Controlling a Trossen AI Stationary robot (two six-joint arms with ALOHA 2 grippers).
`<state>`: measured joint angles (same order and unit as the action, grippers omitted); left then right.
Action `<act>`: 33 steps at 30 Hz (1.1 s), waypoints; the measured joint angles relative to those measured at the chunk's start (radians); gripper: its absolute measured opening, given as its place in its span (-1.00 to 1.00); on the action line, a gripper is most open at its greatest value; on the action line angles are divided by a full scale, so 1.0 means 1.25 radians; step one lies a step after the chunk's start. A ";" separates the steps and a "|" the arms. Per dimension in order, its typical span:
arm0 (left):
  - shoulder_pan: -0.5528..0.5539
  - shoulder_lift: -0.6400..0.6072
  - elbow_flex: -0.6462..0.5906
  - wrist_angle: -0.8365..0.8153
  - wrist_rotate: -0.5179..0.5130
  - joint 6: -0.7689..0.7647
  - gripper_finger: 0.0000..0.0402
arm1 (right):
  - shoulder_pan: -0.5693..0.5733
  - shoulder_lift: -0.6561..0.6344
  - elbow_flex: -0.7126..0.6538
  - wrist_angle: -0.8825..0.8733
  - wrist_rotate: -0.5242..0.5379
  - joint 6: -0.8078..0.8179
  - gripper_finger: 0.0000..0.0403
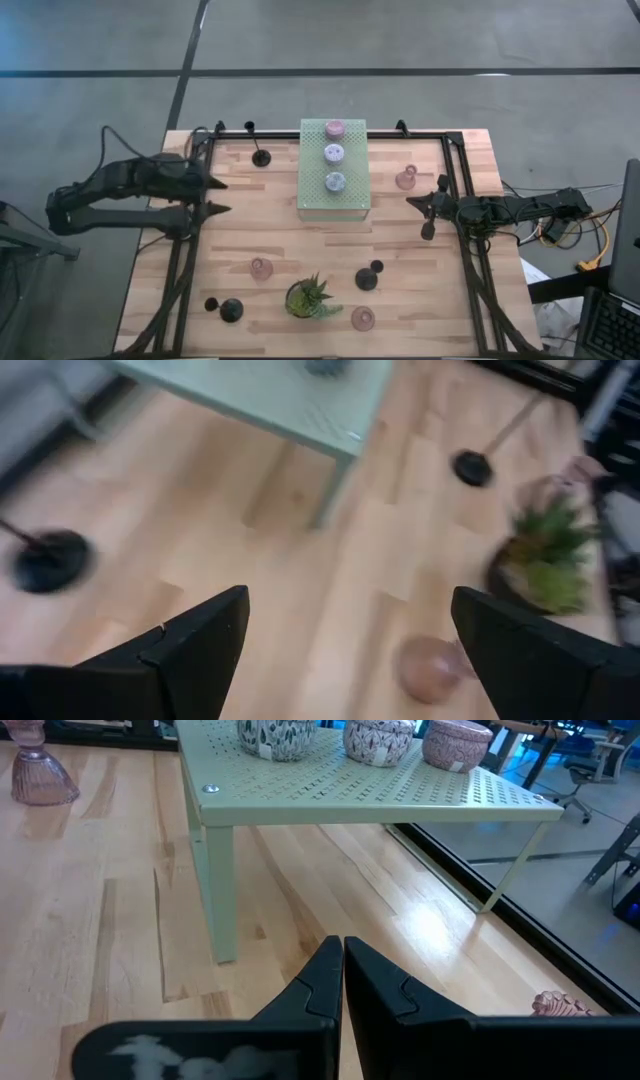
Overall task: Pick & Place candle stick holders
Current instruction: Put the top left black candle holder on the shelf
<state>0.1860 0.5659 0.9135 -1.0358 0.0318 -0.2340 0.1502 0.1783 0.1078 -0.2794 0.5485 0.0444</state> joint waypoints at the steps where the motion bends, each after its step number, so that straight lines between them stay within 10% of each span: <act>1: 0.000 -0.002 -0.005 0.000 -0.027 0.008 0.75 | 0.000 0.000 0.000 0.000 0.000 0.000 -0.96; 20: 0.005 0.178 -0.227 0.374 -0.454 -0.010 0.75 | 0.000 0.000 0.000 0.000 0.000 0.000 -0.96; 33: 0.109 0.264 -0.225 0.487 -0.463 -0.072 0.75 | 0.000 0.000 0.000 0.000 0.000 0.000 -0.96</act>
<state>0.3225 0.8959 0.6327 -0.4266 -0.5475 -0.3241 0.1505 0.1787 0.1078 -0.2794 0.5484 0.0444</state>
